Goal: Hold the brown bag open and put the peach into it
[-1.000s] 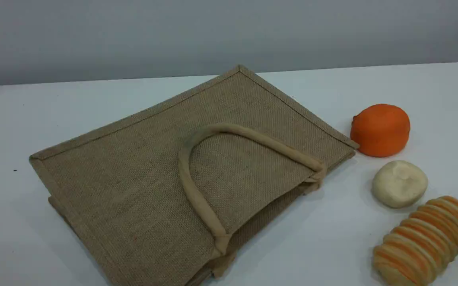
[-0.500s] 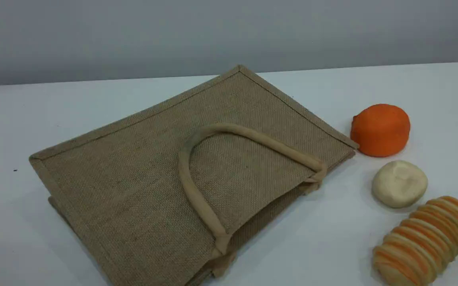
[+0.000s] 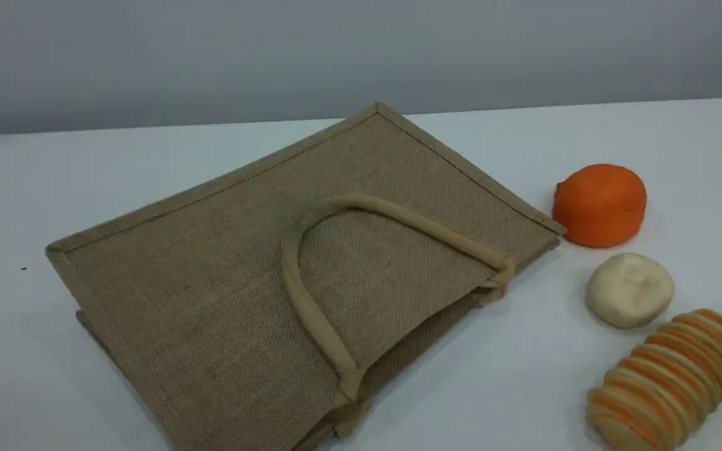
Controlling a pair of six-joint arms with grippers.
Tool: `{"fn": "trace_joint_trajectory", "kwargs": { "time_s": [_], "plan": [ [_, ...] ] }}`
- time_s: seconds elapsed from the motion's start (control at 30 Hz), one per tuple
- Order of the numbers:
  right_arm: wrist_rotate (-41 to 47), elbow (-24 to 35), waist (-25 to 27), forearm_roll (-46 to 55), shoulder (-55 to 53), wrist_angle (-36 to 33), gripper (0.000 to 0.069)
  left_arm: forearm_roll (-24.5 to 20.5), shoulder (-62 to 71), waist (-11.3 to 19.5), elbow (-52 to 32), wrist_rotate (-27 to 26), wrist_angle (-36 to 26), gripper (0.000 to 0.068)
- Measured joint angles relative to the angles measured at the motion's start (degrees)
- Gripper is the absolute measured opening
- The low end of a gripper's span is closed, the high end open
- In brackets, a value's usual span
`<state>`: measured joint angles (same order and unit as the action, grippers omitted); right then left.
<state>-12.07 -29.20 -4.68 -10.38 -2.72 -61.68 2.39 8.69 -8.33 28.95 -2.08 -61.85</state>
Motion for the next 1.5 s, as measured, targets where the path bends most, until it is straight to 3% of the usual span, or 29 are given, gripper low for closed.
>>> {"fn": "trace_joint_trajectory", "kwargs": {
  "time_s": [0.17, 1.5],
  "plan": [
    [0.00, 0.00, 2.04, 0.00, 2.03, 0.00, 0.0589, 0.00, -3.31, 5.93, 0.00, 0.00, -0.01, 0.0493],
    [-0.14, 0.00, 3.03, -0.21, 2.72, 0.00, 0.0589, 0.57, -8.69, 5.11, 0.00, 0.00, 0.00, 0.0493]
  ]
}}
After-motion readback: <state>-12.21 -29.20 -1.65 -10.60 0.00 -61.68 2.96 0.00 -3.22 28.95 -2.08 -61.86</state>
